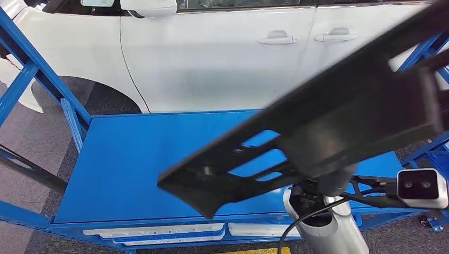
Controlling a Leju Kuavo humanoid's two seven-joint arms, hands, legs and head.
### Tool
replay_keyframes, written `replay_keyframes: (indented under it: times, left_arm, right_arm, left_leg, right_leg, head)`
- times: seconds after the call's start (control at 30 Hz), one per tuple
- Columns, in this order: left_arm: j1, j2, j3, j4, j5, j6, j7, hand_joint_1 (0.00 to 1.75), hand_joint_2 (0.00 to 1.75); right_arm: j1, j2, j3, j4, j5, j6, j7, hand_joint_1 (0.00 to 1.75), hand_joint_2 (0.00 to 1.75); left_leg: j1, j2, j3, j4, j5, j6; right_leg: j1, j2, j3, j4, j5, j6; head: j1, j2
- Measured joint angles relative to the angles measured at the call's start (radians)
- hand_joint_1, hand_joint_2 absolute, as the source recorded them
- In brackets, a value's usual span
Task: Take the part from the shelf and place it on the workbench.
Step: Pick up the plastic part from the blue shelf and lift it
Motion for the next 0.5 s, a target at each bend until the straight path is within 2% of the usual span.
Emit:
replay_keyframes:
  times: [0.07, 0.13, 0.17, 0.23, 0.27, 0.3, 0.33, 0.37, 0.43, 0.47, 0.5]
  left_arm:
    - [-0.003, -0.001, 0.002, 0.000, 0.003, 0.005, 0.000, 0.00, 0.00]
    - [-0.002, -0.003, 0.004, 0.000, 0.005, 0.010, -0.001, 0.00, 0.00]
    - [-0.002, -0.003, 0.005, 0.000, 0.007, 0.014, -0.001, 0.00, 0.00]
    - [-0.002, -0.004, 0.009, 0.000, 0.010, 0.022, -0.002, 0.00, 0.00]
    - [-0.001, -0.004, 0.012, 0.000, 0.012, 0.024, -0.001, 0.00, 0.00]
    - [-0.001, -0.004, 0.014, 0.000, 0.013, 0.025, 0.000, 0.00, 0.00]
    - [0.000, -0.004, 0.017, 0.000, 0.014, 0.026, 0.001, 0.00, 0.00]
    - [0.000, -0.004, 0.019, 0.000, 0.014, 0.026, 0.002, 0.00, 0.00]
    - [-0.001, -0.004, 0.021, 0.000, 0.015, 0.030, 0.003, 0.00, 0.00]
    - [-0.002, -0.004, 0.022, 0.000, 0.015, 0.032, 0.004, 0.00, 0.00]
    - [-0.002, -0.004, 0.022, 0.000, 0.014, 0.034, 0.005, 0.00, 0.00]
  right_arm:
    - [-0.007, 0.002, -0.001, -0.001, 0.147, -0.021, 0.000, 1.75, 1.75]
    - [-0.016, 0.003, -0.004, 0.000, 0.174, -0.022, 0.000, 1.75, 1.75]
    - [-0.020, 0.004, -0.006, 0.000, 0.167, -0.021, 0.000, 1.75, 1.75]
    - [-0.023, 0.005, -0.010, 0.005, 0.155, -0.011, 0.002, 1.75, 1.75]
    - [-0.021, 0.005, -0.011, 0.009, 0.152, -0.004, 0.002, 1.75, 1.75]
    - [-0.019, 0.005, -0.011, 0.013, 0.150, 0.002, 0.003, 1.75, 1.75]
    - [-0.018, 0.005, -0.011, 0.016, 0.148, 0.006, 0.003, 1.75, 1.75]
    - [-0.018, 0.005, -0.011, 0.019, 0.147, 0.009, 0.003, 1.75, 1.75]
    - [-0.018, 0.005, -0.012, 0.024, 0.149, 0.013, 0.003, 1.75, 1.75]
    - [-0.018, 0.005, -0.012, 0.026, 0.156, 0.015, 0.003, 1.75, 1.75]
    - [-0.016, 0.004, -0.012, 0.028, 0.170, 0.016, 0.003, 1.75, 1.75]
  left_leg:
    - [0.001, 0.000, 0.001, -0.009, 0.001, 0.009]
    - [0.006, 0.000, 0.002, -0.017, 0.009, 0.020]
    - [0.009, 0.001, 0.002, -0.020, 0.012, 0.024]
    - [0.008, 0.001, -0.002, -0.021, 0.015, 0.028]
    - [0.007, 0.001, -0.003, -0.020, 0.016, 0.028]
    - [0.007, 0.001, -0.004, -0.019, 0.017, 0.028]
    - [0.007, 0.001, -0.005, -0.016, 0.017, 0.028]
    - [0.007, 0.001, -0.005, -0.014, 0.018, 0.027]
    - [0.005, -0.001, -0.008, -0.008, 0.016, 0.023]
    - [0.003, -0.002, -0.011, -0.006, 0.017, 0.018]
    - [0.002, -0.002, -0.015, -0.004, 0.019, 0.012]
  right_leg:
    - [0.001, 0.001, -0.004, -0.001, 0.002, 0.011]
    - [0.000, 0.000, -0.015, 0.025, -0.018, 0.021]
    - [-0.001, 0.000, -0.033, 0.066, -0.044, 0.026]
    - [-0.006, 0.000, -0.093, 0.199, -0.111, 0.034]
    - [-0.009, 0.000, -0.120, 0.257, -0.131, 0.037]
    - [-0.010, -0.001, -0.135, 0.288, -0.135, 0.039]
    - [-0.012, -0.001, -0.129, 0.279, -0.120, 0.039]
    - [-0.013, -0.001, -0.106, 0.233, -0.091, 0.039]
    - [-0.013, -0.001, -0.036, 0.091, -0.027, 0.033]
    - [-0.011, -0.001, -0.014, 0.041, -0.009, 0.028]
    - [-0.008, 0.000, -0.004, 0.014, -0.002, 0.023]
  head:
    - [0.000, 0.000]
    - [0.001, 0.000]
    - [0.002, 0.000]
    - [0.005, 0.000]
    - [0.005, 0.000]
    - [0.005, 0.000]
    - [0.005, 0.000]
    - [0.005, 0.000]
    - [0.005, 0.000]
    - [0.004, 0.000]
    - [0.004, 0.000]
